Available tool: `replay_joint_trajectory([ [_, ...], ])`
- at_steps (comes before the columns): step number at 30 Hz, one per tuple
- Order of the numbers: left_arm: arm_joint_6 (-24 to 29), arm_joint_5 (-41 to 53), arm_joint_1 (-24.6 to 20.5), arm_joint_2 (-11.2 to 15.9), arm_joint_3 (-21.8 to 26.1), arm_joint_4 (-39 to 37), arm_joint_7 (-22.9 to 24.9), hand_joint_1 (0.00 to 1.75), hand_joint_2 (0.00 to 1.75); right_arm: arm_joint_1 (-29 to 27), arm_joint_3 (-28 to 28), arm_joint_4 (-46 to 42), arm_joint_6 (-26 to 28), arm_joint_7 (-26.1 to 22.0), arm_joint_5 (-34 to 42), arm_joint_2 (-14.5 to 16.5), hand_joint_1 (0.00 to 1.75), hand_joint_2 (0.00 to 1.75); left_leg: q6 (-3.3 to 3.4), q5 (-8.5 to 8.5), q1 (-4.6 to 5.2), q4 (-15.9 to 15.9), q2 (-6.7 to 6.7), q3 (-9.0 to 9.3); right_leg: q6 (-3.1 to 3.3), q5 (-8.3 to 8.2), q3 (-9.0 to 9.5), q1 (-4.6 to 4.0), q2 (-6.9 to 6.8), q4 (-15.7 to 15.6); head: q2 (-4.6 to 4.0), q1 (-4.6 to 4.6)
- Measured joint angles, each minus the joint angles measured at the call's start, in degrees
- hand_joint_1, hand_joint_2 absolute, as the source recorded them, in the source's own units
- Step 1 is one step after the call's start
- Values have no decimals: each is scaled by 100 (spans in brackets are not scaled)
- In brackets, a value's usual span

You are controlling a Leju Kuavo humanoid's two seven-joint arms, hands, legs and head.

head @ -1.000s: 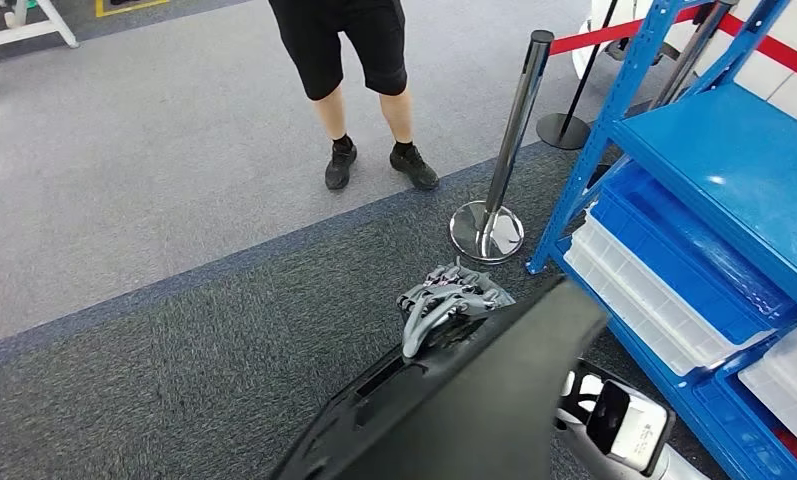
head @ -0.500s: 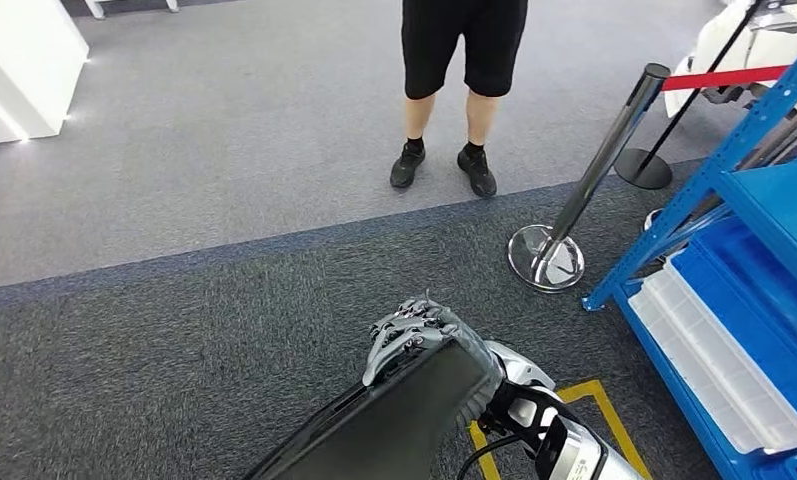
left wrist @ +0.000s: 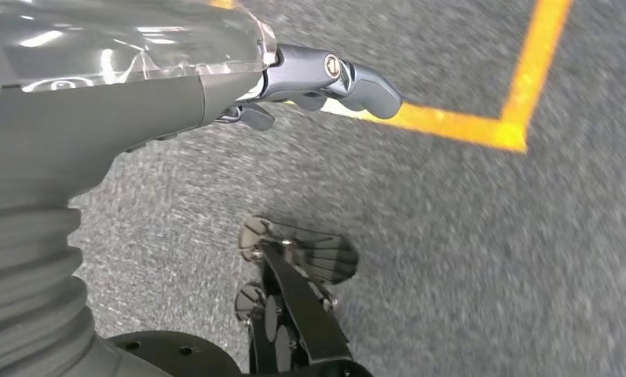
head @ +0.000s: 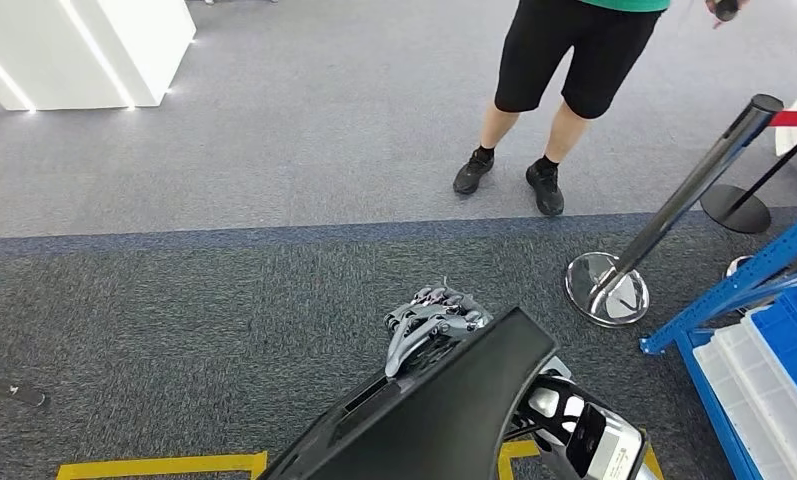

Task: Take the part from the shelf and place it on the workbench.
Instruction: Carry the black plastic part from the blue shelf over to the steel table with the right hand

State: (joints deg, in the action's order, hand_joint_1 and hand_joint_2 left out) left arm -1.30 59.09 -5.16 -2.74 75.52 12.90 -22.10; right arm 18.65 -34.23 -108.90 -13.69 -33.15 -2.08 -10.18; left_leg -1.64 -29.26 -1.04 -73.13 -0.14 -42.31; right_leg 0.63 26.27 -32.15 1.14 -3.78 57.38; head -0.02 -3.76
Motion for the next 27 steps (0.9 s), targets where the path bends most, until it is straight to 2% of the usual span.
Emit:
replay_joint_trajectory([
  [1,34,-13,5,-1,1,0,20,0,175,84,33,26,-41,-5,75,0,175,175,-3,195,-10,364,62,196,-20,16,24,4,-73,1,0,0],
  [2,60,-26,5,-2,1,0,34,0,175,152,68,49,-70,-20,135,-1,175,175,3,374,-10,786,181,424,-44,33,53,3,-138,1,0,0],
  [4,97,-39,-9,-9,2,0,50,0,175,232,129,83,-109,-70,195,-2,175,175,60,534,29,1365,417,729,-98,71,96,-26,-247,8,0,1],
  [5,112,-44,-16,-15,2,0,57,0,175,259,150,99,-121,-102,204,-3,175,175,106,534,49,1457,460,767,-124,84,107,-42,-297,10,0,2],
  [6,126,-54,-17,-22,2,0,64,0,175,281,164,118,-126,-135,204,-4,175,175,155,520,70,1469,424,760,-151,95,114,-58,-349,10,0,2],
  [8,148,-81,0,-40,3,0,76,0,175,315,176,167,-122,-181,168,-6,175,175,241,532,69,1478,270,740,-212,119,138,-57,-454,6,0,2],
  [9,159,-105,9,-58,5,-1,74,0,175,329,176,200,-118,-194,139,-7,175,175,277,543,60,1499,195,747,-245,167,138,-44,-384,50,0,3],
  [10,174,-132,10,-75,9,-1,68,0,175,345,176,239,-112,-203,113,-10,175,175,315,558,48,1520,124,757,-269,266,91,-24,-239,186,0,3],
  [12,220,-218,-11,-115,21,-2,37,0,175,363,172,364,-106,-225,91,-36,175,175,369,578,40,1541,-15,765,-293,605,-206,6,168,822,0,3],
  [13,246,-270,-23,-129,34,-2,15,0,175,360,165,438,-105,-236,92,-51,175,175,384,580,46,1538,-91,761,-294,769,-421,8,281,1228,0,3],
  [14,270,-321,-30,-144,52,-2,-9,0,175,347,157,513,-106,-243,92,-73,175,175,390,580,54,1533,-178,759,-294,857,-608,6,336,1552,0,3],
  [15,287,-363,-27,-156,77,-2,-33,0,175,334,148,576,-106,-248,92,-90,175,175,394,578,62,1524,-270,760,-287,829,-713,4,361,1687,0,3],
  [16,298,-395,-22,-163,106,-2,-51,0,175,325,139,619,-105,-250,92,-105,175,175,393,575,68,1513,-363,764,-272,681,-709,3,379,1587,0,3],
  [17,302,-414,-16,-169,132,-2,-63,0,175,320,135,649,-103,-252,92,-119,175,175,389,571,73,1501,-454,769,-247,446,-603,1,419,1275,0,3],
  [19,309,-434,-13,-197,164,-4,-78,0,175,316,130,685,-98,-254,93,-139,175,175,365,564,69,1475,-617,751,-187,41,-301,11,713,474,0,4],
  [20,329,-444,-17,-210,173,-5,-83,0,175,308,128,696,-97,-254,94,-147,175,175,337,567,57,1467,-692,726,-170,-52,-206,10,841,216,0,4],
  [21,369,-462,-16,-220,186,-6,-86,0,175,294,126,704,-92,-254,96,-156,175,175,300,573,36,1466,-762,697,-156,-70,-166,2,932,94,0,4],
  [22,418,-483,-8,-221,204,-7,-87,0,175,270,124,709,-81,-254,95,-163,175,175,254,583,19,1473,-833,675,-147,-62,-157,-12,914,70,0,4],
  [23,467,-501,12,-220,227,-7,-83,0,175,242,121,709,-63,-254,91,-166,175,175,207,591,5,1495,-908,662,-130,-66,-141,-17,839,50,0,4],
  [24,510,-518,35,-211,255,-6,-71,0,175,209,117,707,-32,-254,79,-170,175,175,174,582,5,1483,-885,658,-103,-74,-108,-13,763,13,0,4],
  [25,535,-526,54,-203,279,-5,-50,0,175,163,115,700,12,-255,64,-174,175,175,147,524,16,1392,-752,619,-71,-82,-67,-1,676,-30,0,2],
  [27,555,-547,63,-168,313,-3,10,0,175,34,111,677,122,-256,43,-207,175,175,112,239,27,854,-309,372,-20,-78,6,6,474,-87,0,0],
])
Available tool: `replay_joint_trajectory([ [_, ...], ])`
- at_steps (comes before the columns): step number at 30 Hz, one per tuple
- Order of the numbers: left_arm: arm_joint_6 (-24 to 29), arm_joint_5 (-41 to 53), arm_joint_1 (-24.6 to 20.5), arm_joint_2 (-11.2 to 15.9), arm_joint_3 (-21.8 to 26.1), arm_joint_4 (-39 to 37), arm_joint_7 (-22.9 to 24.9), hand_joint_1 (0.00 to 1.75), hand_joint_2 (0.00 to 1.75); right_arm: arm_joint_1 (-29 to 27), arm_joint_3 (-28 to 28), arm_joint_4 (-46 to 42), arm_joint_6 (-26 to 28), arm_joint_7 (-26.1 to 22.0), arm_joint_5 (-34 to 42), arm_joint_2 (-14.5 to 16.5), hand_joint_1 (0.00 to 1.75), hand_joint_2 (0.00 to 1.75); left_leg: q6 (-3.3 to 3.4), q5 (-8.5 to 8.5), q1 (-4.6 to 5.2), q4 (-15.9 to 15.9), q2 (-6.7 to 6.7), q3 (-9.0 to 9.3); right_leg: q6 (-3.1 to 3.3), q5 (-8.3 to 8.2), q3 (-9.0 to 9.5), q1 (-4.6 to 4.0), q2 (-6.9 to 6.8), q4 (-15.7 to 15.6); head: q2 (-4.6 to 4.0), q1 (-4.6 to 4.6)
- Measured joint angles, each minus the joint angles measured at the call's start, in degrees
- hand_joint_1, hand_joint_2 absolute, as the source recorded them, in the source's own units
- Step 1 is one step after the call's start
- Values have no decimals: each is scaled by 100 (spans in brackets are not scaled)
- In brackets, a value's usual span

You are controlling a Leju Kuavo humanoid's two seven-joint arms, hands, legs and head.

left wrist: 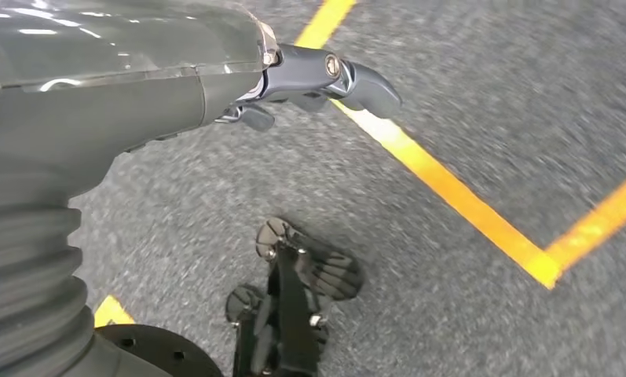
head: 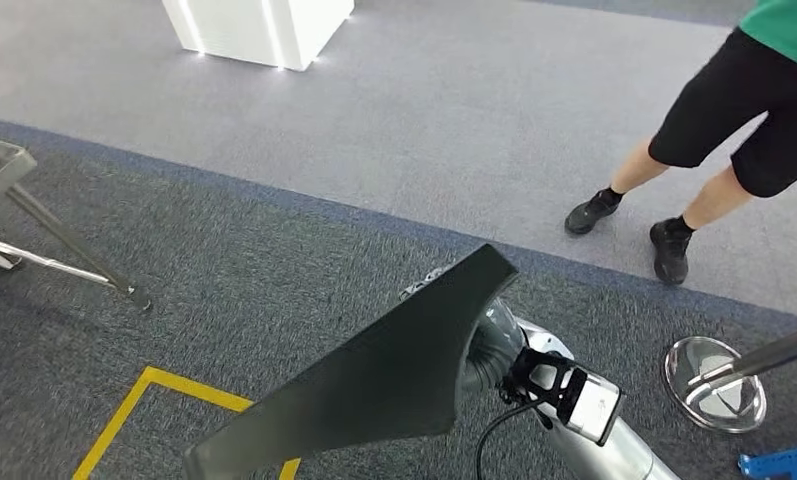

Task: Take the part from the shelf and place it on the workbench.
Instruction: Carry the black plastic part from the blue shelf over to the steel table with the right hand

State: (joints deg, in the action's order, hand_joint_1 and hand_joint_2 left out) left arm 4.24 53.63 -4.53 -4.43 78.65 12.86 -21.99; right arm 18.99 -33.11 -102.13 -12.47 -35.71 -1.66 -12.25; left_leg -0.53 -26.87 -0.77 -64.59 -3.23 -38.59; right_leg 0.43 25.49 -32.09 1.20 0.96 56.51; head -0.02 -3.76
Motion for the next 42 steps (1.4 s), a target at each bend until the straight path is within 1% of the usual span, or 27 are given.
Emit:
replay_joint_trajectory([
  [1,-5,-8,-2,16,10,1,30,0,175,-72,1,-11,49,0,2,-32,175,175,-21,-183,-4,-386,171,-197,15,16,16,-7,-97,0,0,-2],
  [2,-17,-14,0,35,21,1,55,0,175,-130,3,-17,89,0,10,-72,175,175,-42,-316,-12,-735,250,-378,19,31,21,-15,-195,6,0,-1],
  [3,-35,-9,13,53,32,1,72,0,175,-166,7,-17,124,0,14,-104,175,175,-58,-368,-21,-947,280,-488,18,46,23,-20,-285,14,0,-1],
  [4,-62,8,33,76,40,1,84,0,175,-177,11,-16,160,1,8,-123,175,175,-68,-314,-27,-947,292,-488,13,61,24,-22,-368,25,0,-1],
  [6,-143,72,64,127,45,1,96,0,175,-149,17,-15,243,0,-52,-119,175,175,-62,22,-31,-326,381,-141,-9,100,44,-24,-517,52,0,-1],
  [8,-219,145,45,169,43,2,116,0,175,-102,25,-21,300,1,-123,-96,175,175,11,252,7,393,590,259,-58,145,79,-52,-646,72,0,-1],
  [10,-262,202,17,192,33,3,140,0,175,-81,38,-51,318,2,-169,-86,175,175,103,258,48,603,652,360,-122,176,111,-82,-754,73,0,0],
  [12,-284,238,19,202,23,3,154,0,175,-79,45,-98,323,2,-210,-82,175,175,171,274,41,624,520,353,-191,202,144,-74,-821,70,0,0],
  [14,-294,252,20,204,17,2,162,0,175,-83,51,-144,319,1,-241,-81,175,175,237,298,18,661,398,373,-245,361,85,-44,-582,264,0,0],
  [16,-318,257,-7,204,10,1,161,0,175,-104,58,-172,283,-1,-272,-80,175,175,284,313,15,674,273,378,-261,720,-224,-28,-232,916,0,1],
  [18,-352,255,-34,204,5,2,148,0,175,-122,58,-178,200,-1,-288,-80,175,175,305,315,32,664,116,368,-256,969,-613,-34,-124,1636,0,2],
  [19,-362,250,-40,204,4,2,143,0,175,-109,57,-176,153,-1,-273,-81,175,175,309,314,40,655,29,366,-247,935,-703,-36,-110,1755,0,1],
  [20,-367,244,-43,204,4,3,142,0,175,-71,57,-173,110,-1,-234,-82,175,175,308,314,48,645,-59,367,-229,781,-679,-37,-93,1632,0,1],
  [21,-367,238,-47,204,3,2,147,0,175,-13,58,-170,76,-1,-182,-84,175,175,306,313,53,636,-143,371,-202,550,-552,-39,-46,1302,0,2],
  [23,-367,231,-62,193,1,2,164,0,175,138,61,-159,31,-1,-63,-87,175,175,286,315,58,619,-292,362,-143,175,-229,-36,214,518,0,2],
  [25,-355,226,-79,183,-2,1,190,0,175,292,62,-133,-6,-1,73,-92,175,175,223,330,40,618,-428,322,-119,78,-90,-49,355,167,0,2],
  [27,-329,220,-71,185,-3,2,220,0,175,442,61,-91,-25,0,226,-98,175,175,140,351,20,635,-547,288,-87,57,-70,-51,224,115,0,2],
  [28,-316,217,-61,185,-3,1,230,0,175,512,60,-69,-25,1,286,-101,175,175,111,331,29,597,-487,270,-53,40,-44,-40,149,71,0,2],
  [29,-308,215,-59,185,-3,1,234,0,175,573,58,-50,-25,2,333,-104,175,175,88,260,42,478,-345,216,-15,22,-13,-29,67,26,0,1],
  [31,-302,209,-82,182,-3,-1,238,0,175,642,53,-20,-22,3,378,-105,175,175,51,-43,51,-88,57,-47,37,17,31,-43,-110,-22,0,-1],
  [32,-302,207,-98,182,-3,-1,239,0,175,653,49,-6,-20,4,388,-106,175,175,29,-221,35,-472,176,-237,49,27,37,-58,-200,-19,0,-1],
  [34,-302,198,-102,183,-3,-1,239,0,175,655,33,20,-14,7,392,-106,175,175,-16,-362,-3,-958,262,-487,46,54,44,-70,-382,-9,0,-1],
  [35,-301,192,-95,184,-3,-1,238,0,175,658,25,27,-10,9,393,-104,175,175,-34,-276,-20,-896,286,-455,35,71,52,-69,-467,0,0,-2],
  [37,-300,179,-87,189,-3,-1,233,0,175,674,15,32,0,17,393,-93,175,175,-49,72,-36,-180,460,-81,-4,125,85,-65,-623,34,0,-2],
  [39,-302,173,-101,193,-3,-1,227,0,175,702,10,32,12,23,391,-76,175,175,11,266,-1,454,658,255,-66,188,114,-91,-754,74,0,-1],
  [40,-302,171,-106,193,-3,-1,226,0,175,718,8,32,17,25,388,-69,175,175,55,273,24,576,690,310,-99,210,125,-105,-812,85,0,-1],
  [42,-303,169,-95,193,-3,-1,224,0,175,747,1,32,25,28,384,-55,175,175,146,272,50,590,555,294,-166,230,149,-112,-924,77,0,-1],
])
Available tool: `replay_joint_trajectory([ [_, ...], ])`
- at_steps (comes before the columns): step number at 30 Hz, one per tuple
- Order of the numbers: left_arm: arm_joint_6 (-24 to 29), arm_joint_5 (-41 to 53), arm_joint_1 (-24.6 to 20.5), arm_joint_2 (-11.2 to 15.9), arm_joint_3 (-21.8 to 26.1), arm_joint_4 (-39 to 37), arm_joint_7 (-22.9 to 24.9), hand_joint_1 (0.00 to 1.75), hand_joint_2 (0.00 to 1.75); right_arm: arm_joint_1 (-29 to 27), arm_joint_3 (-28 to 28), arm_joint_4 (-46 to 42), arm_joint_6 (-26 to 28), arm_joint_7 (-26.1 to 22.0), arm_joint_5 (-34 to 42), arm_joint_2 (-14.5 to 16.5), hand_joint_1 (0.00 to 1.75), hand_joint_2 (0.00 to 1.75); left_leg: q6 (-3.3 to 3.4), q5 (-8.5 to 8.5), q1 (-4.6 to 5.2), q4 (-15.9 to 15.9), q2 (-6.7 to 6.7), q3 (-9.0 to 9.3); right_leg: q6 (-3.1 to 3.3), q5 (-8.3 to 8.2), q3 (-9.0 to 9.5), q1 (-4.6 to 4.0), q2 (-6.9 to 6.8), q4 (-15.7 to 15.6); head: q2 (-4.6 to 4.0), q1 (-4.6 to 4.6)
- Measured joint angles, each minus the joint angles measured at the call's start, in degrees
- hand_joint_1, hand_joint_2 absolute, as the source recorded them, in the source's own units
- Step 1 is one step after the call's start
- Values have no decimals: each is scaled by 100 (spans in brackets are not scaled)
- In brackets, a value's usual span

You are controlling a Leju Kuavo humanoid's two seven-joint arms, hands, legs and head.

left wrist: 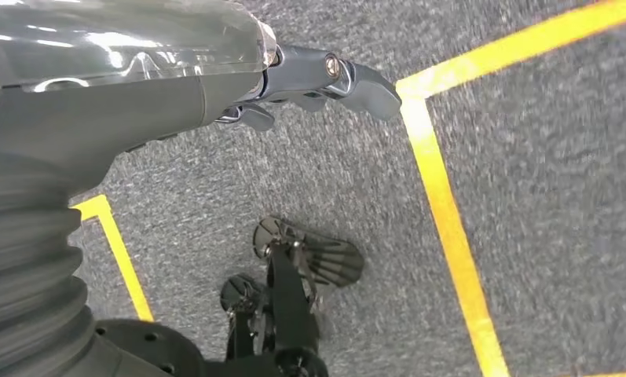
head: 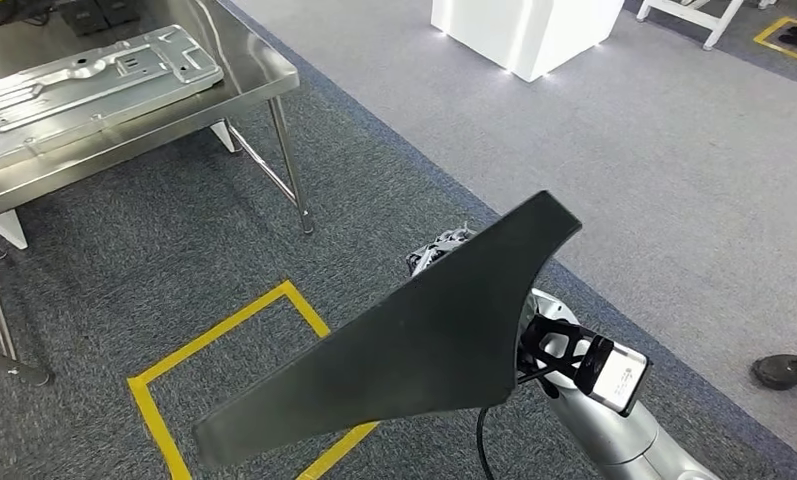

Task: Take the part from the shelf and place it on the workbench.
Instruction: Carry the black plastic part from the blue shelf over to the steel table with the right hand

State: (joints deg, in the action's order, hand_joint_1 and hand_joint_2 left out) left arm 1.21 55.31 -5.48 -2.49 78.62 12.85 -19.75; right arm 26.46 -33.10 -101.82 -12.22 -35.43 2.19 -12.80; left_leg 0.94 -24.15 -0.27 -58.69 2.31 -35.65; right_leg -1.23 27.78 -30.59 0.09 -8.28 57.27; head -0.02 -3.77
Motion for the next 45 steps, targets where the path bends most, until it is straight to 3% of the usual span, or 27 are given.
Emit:
replay_joint_trajectory([
  [1,1,-3,13,1,0,0,-1,0,175,17,-3,1,4,2,0,8,175,175,32,8,-3,20,-71,5,-36,26,13,16,22,13,0,1],
  [3,1,-10,16,2,0,0,-3,0,175,49,-5,1,17,7,4,19,175,175,96,34,-30,63,-197,28,-82,229,-85,56,322,287,0,1],
  [5,-1,-14,-10,2,0,0,-8,0,175,61,-10,8,27,11,8,21,175,175,135,47,-34,76,-332,28,-93,610,-448,78,695,1034,0,1],
  [7,-1,-15,-27,2,0,0,-9,0,175,57,-26,23,29,13,9,21,175,175,147,49,-23,71,-506,23,-92,794,-803,75,801,1677,0,1],
  [8,-2,-15,-24,2,0,0,-9,0,175,57,-34,29,29,13,9,20,175,175,148,49,-18,65,-598,25,-80,710,-844,73,816,1695,0,1],
  [10,-12,-12,-18,2,0,0,-13,0,175,68,-41,34,28,13,10,20,175,175,140,48,-17,52,-778,36,-31,269,-611,68,922,1083,0,1],
  [11,-25,-8,-18,-1,0,0,-19,0,175,80,-42,34,28,14,15,20,175,175,127,49,-14,44,-858,33,1,76,-438,71,1068,675,0,1],
  [12,-38,-4,-25,-3,0,0,-25,0,175,100,-42,34,29,14,33,21,175,175,104,53,-17,34,-934,19,23,-53,-305,74,1194,345,0,1],
  [14,-55,1,-30,-6,0,0,-40,0,175,158,-50,33,35,15,103,21,175,175,31,77,-41,37,-1074,-31,47,-95,-212,63,1309,85,0,1],
  [16,-50,-4,-6,-1,0,-1,-49,0,175,230,-66,33,46,17,195,20,175,175,-48,101,-65,64,-1165,-61,84,-122,-184,62,1168,17,0,1],
  [18,-40,-12,12,1,0,-2,-51,0,175,285,-79,35,55,17,272,22,175,175,-95,-22,-36,-127,-876,-151,152,-160,-110,77,1001,-88,0,0],
  [20,-37,-15,-7,0,-1,-2,-55,0,175,307,-86,48,58,16,334,18,175,175,-124,-364,-23,-776,-449,-459,205,-159,-61,55,815,-138,0,-1],
  [22,-48,-8,-16,0,-2,-2,-62,0,175,311,-96,67,68,13,384,9,175,175,-160,-621,-52,-1449,-306,-793,223,-134,-50,27,619,-133,0,-1],
  [23,-54,-3,-8,0,-2,-2,-65,0,175,311,-103,74,80,12,401,7,175,175,-176,-608,-66,-1533,-281,-830,220,-121,-45,20,529,-128,0,-1],
  [25,-58,7,9,4,-3,-2,-66,0,175,312,-116,79,119,12,416,5,175,175,-191,-312,-82,-1024,-183,-541,193,-80,-19,19,370,-108,0,-1],
  [27,-61,16,1,8,-5,-2,-67,0,175,318,-124,79,148,13,417,3,175,175,-152,-70,-52,-264,65,-117,141,-14,12,-3,233,-68,0,0],
  [29,-63,28,-7,10,-7,-2,-67,0,175,328,-131,79,154,13,417,-1,175,175,-70,-43,-12,26,152,33,81,41,35,-36,121,-39,0,1],
  [31,-64,31,9,11,-7,-2,-66,0,175,337,-137,79,154,14,422,-4,175,175,2,-40,-4,33,-1,25,24,78,60,-39,21,-35,0,0],
  [32,-63,27,18,11,-7,-2,-67,0,175,345,-139,80,156,14,438,-9,175,175,29,-36,-8,49,-70,34,-6,123,64,-21,69,-1,0,0],
  [34,-59,13,11,11,-7,-2,-67,0,175,391,-147,87,169,14,524,-39,175,175,79,-19,-26,79,-198,59,-55,364,-88,19,385,369,0,1],
  [36,-55,1,-17,11,-7,-2,-69,0,175,441,-163,109,195,13,643,-107,175,175,110,-14,-27,79,-333,58,-73,717,-488,36,718,1162,0,1],
  [37,-54,-3,-28,11,-7,-2,-69,0,175,452,-174,126,210,12,693,-143,175,175,118,-14,-24,75,-420,58,-76,818,-691,36,778,1519,0,1],
  [38,-51,-10,-31,12,-7,-2,-69,0,175,456,-184,142,232,11,733,-180,175,175,120,-15,-21,69,-513,59,-72,799,-817,35,804,1690,0,1],
  [40,-42,-52,-29,13,-6,-2,-64,0,175,469,-194,160,287,9,794,-240,175,175,113,-22,-20,51,-683,70,-41,432,-750,35,847,1350,0,1],
  [42,-50,-133,-22,11,-3,-2,-60,0,175,495,-196,158,330,5,844,-285,175,175,93,-36,-12,32,-799,75,6,5,-452,31,939,552,0,1],
  [43,-70,-182,-18,11,-1,-2,-59,0,175,507,-200,151,338,2,866,-297,175,175,74,-38,-8,26,-836,65,26,-99,-349,25,978,277,0,1],
  [45,-129,-275,5,11,14,-2,-69,0,175,518,-208,131,342,-7,893,-307,175,175,13,-30,-9,32,-900,38,62,-117,-296,3,1012,106,0,1],
])
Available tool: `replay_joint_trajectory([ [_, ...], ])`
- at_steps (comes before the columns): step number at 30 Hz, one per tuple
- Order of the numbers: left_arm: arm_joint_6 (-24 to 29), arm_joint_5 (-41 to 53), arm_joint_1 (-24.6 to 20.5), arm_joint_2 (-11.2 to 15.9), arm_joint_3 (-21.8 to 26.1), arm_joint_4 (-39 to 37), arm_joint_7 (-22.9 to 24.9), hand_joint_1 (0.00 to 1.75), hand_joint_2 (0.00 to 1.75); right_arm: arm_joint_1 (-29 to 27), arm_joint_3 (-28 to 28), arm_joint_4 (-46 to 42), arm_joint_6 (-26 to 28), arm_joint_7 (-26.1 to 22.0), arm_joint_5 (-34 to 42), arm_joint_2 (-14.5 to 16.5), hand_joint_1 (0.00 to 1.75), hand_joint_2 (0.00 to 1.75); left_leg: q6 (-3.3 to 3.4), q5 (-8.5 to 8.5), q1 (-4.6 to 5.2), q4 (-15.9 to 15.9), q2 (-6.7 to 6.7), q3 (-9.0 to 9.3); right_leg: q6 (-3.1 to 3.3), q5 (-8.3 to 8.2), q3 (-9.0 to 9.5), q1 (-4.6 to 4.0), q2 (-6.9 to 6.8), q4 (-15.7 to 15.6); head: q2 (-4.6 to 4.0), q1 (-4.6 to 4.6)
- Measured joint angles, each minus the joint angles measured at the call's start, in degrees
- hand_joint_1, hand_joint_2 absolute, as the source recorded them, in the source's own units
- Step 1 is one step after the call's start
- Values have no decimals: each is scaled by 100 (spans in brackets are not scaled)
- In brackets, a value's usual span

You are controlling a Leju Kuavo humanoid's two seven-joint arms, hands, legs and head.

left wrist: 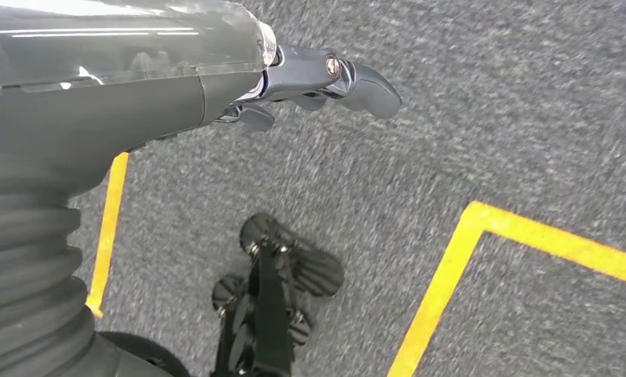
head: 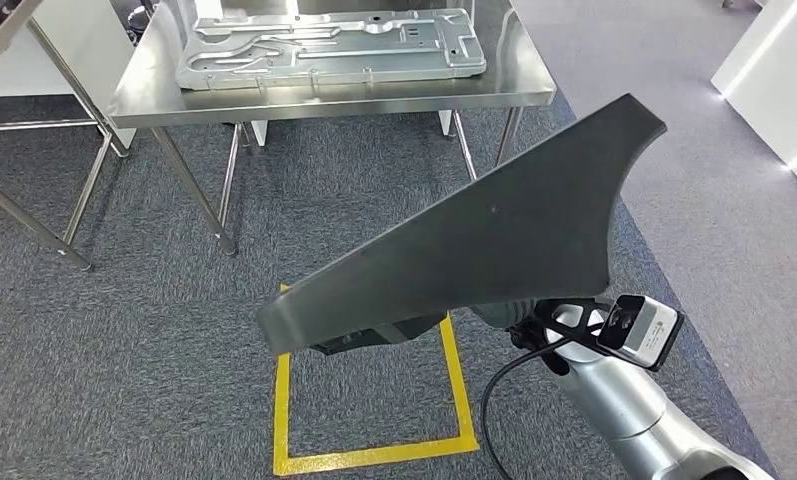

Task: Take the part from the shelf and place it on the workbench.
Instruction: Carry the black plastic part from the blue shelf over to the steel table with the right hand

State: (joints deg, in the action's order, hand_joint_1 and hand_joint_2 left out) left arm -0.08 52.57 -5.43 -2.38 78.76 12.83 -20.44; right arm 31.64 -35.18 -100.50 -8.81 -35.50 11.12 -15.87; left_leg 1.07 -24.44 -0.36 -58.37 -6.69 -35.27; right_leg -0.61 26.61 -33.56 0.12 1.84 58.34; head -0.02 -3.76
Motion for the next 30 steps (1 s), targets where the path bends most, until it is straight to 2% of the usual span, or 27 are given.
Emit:
replay_joint_trajectory([
  [1,-26,-29,15,3,10,1,-9,0,175,-2,-3,-11,0,-4,6,-5,175,175,-37,5,-2,15,-17,-5,28,-11,1,5,-9,-16,0,-1],
  [2,-46,-47,28,5,20,1,-17,0,175,-4,-3,-19,-1,-7,12,-10,175,175,-66,-14,2,1,44,-9,64,-30,16,12,-29,-47,0,0],
  [3,-58,-58,32,8,27,1,-22,0,175,-4,-3,-30,-1,-8,17,-16,175,175,-89,-80,11,-82,163,-40,104,-49,36,21,-53,-81,0,-1],
  [5,-85,-76,9,12,31,0,-33,0,175,-9,-3,-47,-9,-11,36,-28,175,175,-116,-395,16,-612,469,-266,165,-69,66,21,-116,-126,0,-2],
  [7,-140,-91,-17,14,38,0,-61,0,175,-18,-3,-52,-37,-15,63,-41,175,175,-144,-745,-3,-1398,587,-627,186,-65,65,3,-180,-124,0,-2],
  [8,-174,-94,-17,15,44,0,-86,0,175,-20,-3,-51,-57,-16,79,-45,175,175,-156,-796,-13,-1618,596,-726,187,-63,65,-1,-211,-122,0,-2],
  [9,-207,-97,-13,15,50,0,-116,0,175,-16,-3,-51,-75,-17,99,-48,175,175,-165,-739,-20,-1621,604,-716,184,-60,66,-1,-235,-118,0,-2],
  [10,-231,-98,-9,16,55,0,-144,0,175,-7,-3,-51,-86,-17,120,-48,175,175,-168,-580,-27,-1372,616,-581,176,-55,70,0,-255,-111,0,-2],
  [12,-257,-98,-10,25,62,0,-181,0,175,21,-3,-52,-90,-17,151,-48,175,175,-148,-240,-23,-537,672,-132,144,-34,75,-8,-287,-87,0,-2],
  [13,-264,-99,-15,30,64,0,-193,0,175,34,-3,-52,-87,-17,162,-49,175,175,-123,-148,-12,-213,695,34,120,-23,71,-16,-297,-72,0,-2],
  [14,-272,-99,-17,34,66,1,-207,0,175,44,-3,-52,-82,-17,173,-49,175,175,-97,-121,1,-37,710,121,93,-15,65,-24,-305,-62,0,-2],
  [17,-295,-96,-2,46,69,1,-246,0,175,60,-3,-56,-49,-16,230,-54,175,175,-4,-113,14,40,683,142,2,1,62,-15,-323,-52,0,-2],
  [19,-307,-87,-3,51,69,2,-265,0,175,78,-3,-72,-10,-15,264,-85,175,175,59,-90,0,85,667,170,-57,150,-27,3,-283,170,0,-1],
  [20,-313,-82,-6,52,69,2,-271,0,175,85,-3,-80,6,-15,277,-106,175,175,81,-86,-5,98,664,181,-79,305,-159,14,-254,451,0,0],
  [22,-324,-70,-8,55,69,2,-284,0,175,79,-3,-87,22,-15,302,-144,175,175,105,-97,3,96,652,181,-113,645,-569,27,-222,1243,0,0],
  [23,-327,-62,-7,57,69,2,-289,0,175,64,-3,-86,25,-15,313,-157,175,175,109,-102,7,93,641,183,-125,712,-733,34,-219,1531,0,0],
  [24,-331,-56,-5,60,69,2,-293,0,175,52,-3,-85,26,-15,322,-172,175,175,108,-109,9,88,628,187,-131,667,-811,42,-218,1630,0,-1],
  [25,-333,-50,-4,62,69,2,-298,0,175,45,-3,-85,28,-15,328,-182,175,175,102,-120,9,83,612,197,-130,508,-767,50,-217,1484,0,-1],
  [27,-334,-61,-4,63,69,2,-308,0,175,46,-3,-85,31,-16,331,-191,175,175,74,-154,12,72,582,230,-101,75,-420,58,-206,711,0,-1],
  [28,-330,-72,-8,63,69,2,-315,0,175,51,-5,-85,31,-16,331,-189,175,175,51,-175,20,65,570,239,-78,-55,-247,50,-198,340,0,-1],
  [29,-326,-82,-11,63,69,2,-324,0,175,56,-7,-85,34,-17,331,-187,175,175,25,-190,26,62,562,243,-52,-110,-133,39,-191,97,0,0],
  [30,-322,-92,-12,63,69,2,-334,0,175,60,-9,-85,44,-17,330,-184,175,175,-5,-204,28,64,558,243,-24,-97,-82,23,-185,-15,0,-1],
])
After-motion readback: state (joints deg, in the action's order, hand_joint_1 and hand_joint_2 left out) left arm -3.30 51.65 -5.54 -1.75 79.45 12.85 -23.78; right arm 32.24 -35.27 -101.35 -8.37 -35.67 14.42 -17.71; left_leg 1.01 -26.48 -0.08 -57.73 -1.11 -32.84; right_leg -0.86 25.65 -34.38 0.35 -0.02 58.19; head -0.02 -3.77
